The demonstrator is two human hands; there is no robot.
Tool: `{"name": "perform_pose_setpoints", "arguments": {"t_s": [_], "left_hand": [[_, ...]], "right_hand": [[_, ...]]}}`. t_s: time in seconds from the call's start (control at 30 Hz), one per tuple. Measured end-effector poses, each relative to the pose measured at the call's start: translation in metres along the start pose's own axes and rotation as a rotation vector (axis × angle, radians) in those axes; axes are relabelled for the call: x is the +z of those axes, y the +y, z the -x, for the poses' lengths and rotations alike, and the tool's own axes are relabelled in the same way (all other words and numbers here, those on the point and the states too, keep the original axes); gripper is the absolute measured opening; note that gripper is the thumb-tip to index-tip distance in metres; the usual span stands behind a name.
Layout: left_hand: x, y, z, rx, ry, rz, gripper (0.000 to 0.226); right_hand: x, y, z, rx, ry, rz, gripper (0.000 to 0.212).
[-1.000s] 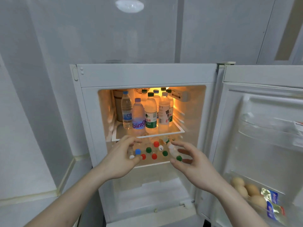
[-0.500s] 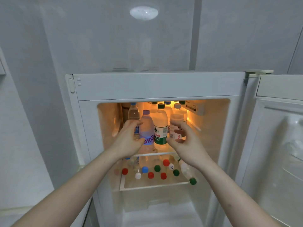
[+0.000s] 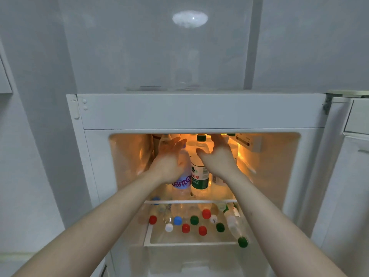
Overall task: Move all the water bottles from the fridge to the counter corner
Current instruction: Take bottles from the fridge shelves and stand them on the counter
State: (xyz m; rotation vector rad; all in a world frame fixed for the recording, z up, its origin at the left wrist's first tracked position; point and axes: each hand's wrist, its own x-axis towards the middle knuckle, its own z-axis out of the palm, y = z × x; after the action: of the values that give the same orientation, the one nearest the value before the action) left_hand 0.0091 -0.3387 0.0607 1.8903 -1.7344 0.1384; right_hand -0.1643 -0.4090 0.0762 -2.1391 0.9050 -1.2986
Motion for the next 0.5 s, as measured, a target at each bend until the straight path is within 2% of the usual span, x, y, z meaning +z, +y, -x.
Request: {"name": "perform_pose_setpoints", "arguments": {"t_s": [0.17,0.33,0.5], "left_hand": [[0.004,0.001,-0.013,0.036,0.006,-0.037,0.06],[0.002,0.0,-0.019,0.056,0.089,-0.057,0.036],[0.007,0.001,-0.011,0.032,0.11,0.005,0.035]], "right_hand": [[0.018,0.013,-0.011,-0.066,-0.119,0.123,0.059],[0.027,0.022,-0.012,-0.114,-0.047,0.144,0.058],[0.031,0.023,-0.004,-0.11,-0.045,0.118,0.057]]}}
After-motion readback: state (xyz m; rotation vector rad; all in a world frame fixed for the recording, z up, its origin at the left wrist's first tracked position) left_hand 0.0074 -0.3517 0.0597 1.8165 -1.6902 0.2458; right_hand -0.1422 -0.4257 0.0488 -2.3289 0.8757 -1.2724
